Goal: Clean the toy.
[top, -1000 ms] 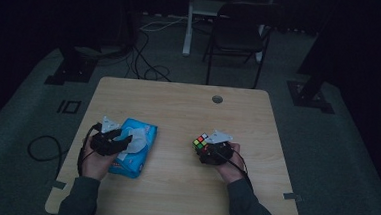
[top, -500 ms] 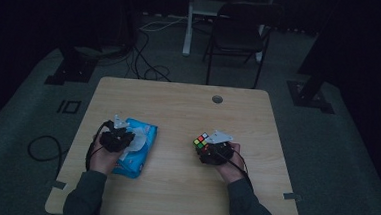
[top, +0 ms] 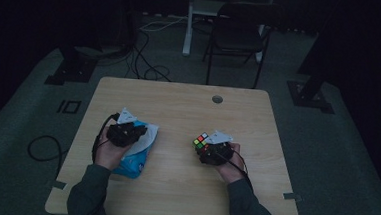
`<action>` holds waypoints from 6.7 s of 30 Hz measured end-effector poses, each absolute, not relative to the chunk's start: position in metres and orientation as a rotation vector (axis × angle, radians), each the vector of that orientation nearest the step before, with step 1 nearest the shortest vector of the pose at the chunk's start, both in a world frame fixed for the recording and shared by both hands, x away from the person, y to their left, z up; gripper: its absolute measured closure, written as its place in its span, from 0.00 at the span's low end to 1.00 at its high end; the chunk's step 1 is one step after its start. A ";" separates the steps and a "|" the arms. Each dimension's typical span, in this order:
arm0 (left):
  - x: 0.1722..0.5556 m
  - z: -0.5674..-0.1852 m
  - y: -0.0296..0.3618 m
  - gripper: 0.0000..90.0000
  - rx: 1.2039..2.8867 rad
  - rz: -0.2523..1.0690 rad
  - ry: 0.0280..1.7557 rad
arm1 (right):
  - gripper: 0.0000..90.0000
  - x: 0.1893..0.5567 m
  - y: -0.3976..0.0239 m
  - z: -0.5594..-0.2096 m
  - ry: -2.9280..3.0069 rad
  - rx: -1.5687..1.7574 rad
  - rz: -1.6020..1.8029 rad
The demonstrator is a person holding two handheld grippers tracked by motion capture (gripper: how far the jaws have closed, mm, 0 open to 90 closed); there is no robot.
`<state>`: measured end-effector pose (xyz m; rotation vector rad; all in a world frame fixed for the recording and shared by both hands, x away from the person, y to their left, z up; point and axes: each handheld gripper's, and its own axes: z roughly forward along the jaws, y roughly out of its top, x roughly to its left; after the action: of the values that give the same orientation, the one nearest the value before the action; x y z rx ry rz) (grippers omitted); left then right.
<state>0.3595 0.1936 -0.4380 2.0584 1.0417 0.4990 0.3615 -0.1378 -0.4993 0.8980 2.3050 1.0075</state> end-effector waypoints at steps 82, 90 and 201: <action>0.415 -0.417 0.117 0.95 2.141 0.415 0.769 | 0.38 0.327 -0.109 -0.503 2.200 0.446 0.831; 0.422 -0.416 0.097 0.95 2.173 0.394 0.724 | 0.38 0.322 -0.104 -0.504 2.165 0.397 0.800; 0.433 -0.440 0.011 0.95 2.350 0.007 0.542 | 0.38 0.311 -0.097 -0.511 2.065 0.237 0.687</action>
<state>0.4327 0.0115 -0.4402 2.3500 0.5424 0.0070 0.3109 -0.0965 -0.5107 0.2370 2.0648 0.6870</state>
